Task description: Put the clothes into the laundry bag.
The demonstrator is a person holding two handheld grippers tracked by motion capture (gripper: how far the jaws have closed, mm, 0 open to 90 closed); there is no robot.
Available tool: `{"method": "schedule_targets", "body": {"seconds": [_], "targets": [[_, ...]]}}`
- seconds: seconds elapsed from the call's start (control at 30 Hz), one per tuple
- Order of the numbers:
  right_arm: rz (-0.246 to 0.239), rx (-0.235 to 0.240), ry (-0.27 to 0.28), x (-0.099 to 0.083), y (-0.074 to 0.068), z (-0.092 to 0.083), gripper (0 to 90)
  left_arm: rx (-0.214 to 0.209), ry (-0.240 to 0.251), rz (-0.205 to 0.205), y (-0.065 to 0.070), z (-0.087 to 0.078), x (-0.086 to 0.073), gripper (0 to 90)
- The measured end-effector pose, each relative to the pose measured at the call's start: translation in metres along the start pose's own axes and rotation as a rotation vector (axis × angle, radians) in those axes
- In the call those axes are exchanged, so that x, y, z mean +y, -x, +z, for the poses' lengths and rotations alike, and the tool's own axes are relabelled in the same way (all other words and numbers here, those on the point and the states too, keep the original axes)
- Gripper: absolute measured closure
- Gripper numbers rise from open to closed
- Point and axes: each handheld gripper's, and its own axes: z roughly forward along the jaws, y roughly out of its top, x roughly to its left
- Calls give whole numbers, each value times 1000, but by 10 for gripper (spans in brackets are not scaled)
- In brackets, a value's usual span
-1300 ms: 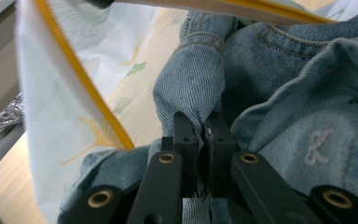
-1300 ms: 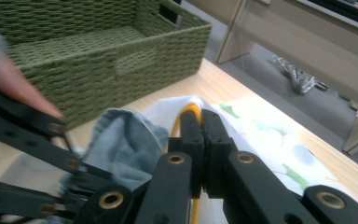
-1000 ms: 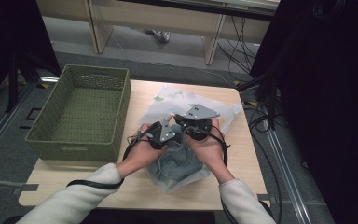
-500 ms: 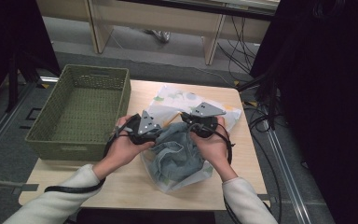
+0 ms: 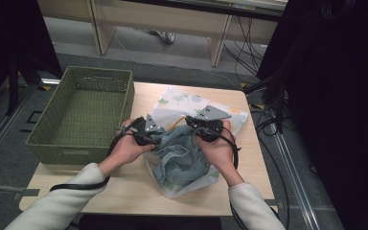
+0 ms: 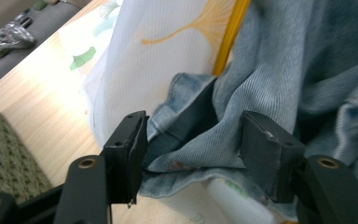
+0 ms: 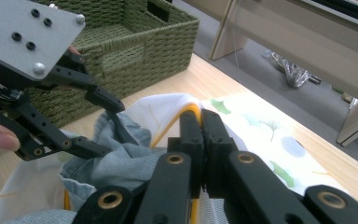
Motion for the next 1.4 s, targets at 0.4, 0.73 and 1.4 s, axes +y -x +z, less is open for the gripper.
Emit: {"method": "schedule_targets", "body": {"seconds": [0.4, 0.73, 1.4], "targets": [[-5, 12, -5, 1, -2, 1, 894, -5, -49, 101, 15, 8, 3, 523], [-3, 18, -11, 0, -3, 2, 894, -31, -120, 21, 20, 14, 0, 870], [-1, 24, 20, 5, -9, -1, 898, -97, 119, 27, 63, 3, 34, 868]]}}
